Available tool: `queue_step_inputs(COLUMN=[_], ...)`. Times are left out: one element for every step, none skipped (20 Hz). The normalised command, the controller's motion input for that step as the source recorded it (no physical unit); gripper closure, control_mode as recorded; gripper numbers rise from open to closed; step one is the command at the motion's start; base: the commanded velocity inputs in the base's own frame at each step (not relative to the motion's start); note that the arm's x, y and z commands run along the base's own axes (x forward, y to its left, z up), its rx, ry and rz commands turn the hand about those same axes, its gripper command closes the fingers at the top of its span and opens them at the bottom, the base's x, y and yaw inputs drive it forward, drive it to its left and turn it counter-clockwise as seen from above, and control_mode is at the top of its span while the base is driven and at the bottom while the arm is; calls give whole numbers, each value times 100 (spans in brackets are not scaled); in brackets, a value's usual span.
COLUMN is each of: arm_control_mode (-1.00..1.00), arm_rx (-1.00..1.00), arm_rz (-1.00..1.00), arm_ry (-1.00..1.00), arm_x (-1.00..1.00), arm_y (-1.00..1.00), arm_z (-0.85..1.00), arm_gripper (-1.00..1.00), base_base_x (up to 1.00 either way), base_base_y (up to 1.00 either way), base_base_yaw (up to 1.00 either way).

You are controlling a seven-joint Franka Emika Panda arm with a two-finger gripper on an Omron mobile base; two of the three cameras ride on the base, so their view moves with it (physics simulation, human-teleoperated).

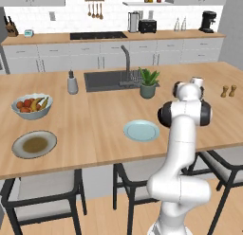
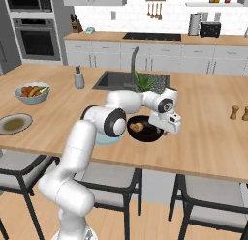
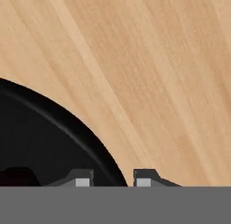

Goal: Pick the chicken drumstick and avocado from their plates and place them in the bowl. Then put the bowl in the fridge.

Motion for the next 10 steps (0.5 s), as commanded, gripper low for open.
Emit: queue_step_inputs(arm_control_mode=[-100, -100, -100, -100, -100, -100, -100, -100, -100, -100], arm_rx=[0, 0, 0, 0, 1, 2, 1, 0, 0, 0], arm_rz=[-1, -1, -2, -2, -1, -1, 0, 0, 0, 0], arm_ry=[0, 0, 0, 0, 0, 0, -3, -7, -11, -15], arm_x=[-49, -50, -55, -56, -57, -56, -56, -59, -65, -79], arm_y=[0, 0, 0, 0, 0, 0, 0, 0, 0, 0], arm_z=[0, 0, 0, 0, 2, 12, 24, 42, 56, 68], arm_gripper=[100, 100, 100, 100, 100, 100, 100, 100, 100, 100], base_base_x=[0, 0, 0, 0, 0, 0, 0, 0, 0, 0], base_base_y=[0, 0, 0, 0, 0, 0, 0, 0, 0, 0], base_base_yaw=[0, 0, 0, 0, 0, 0, 0, 0, 0, 0])
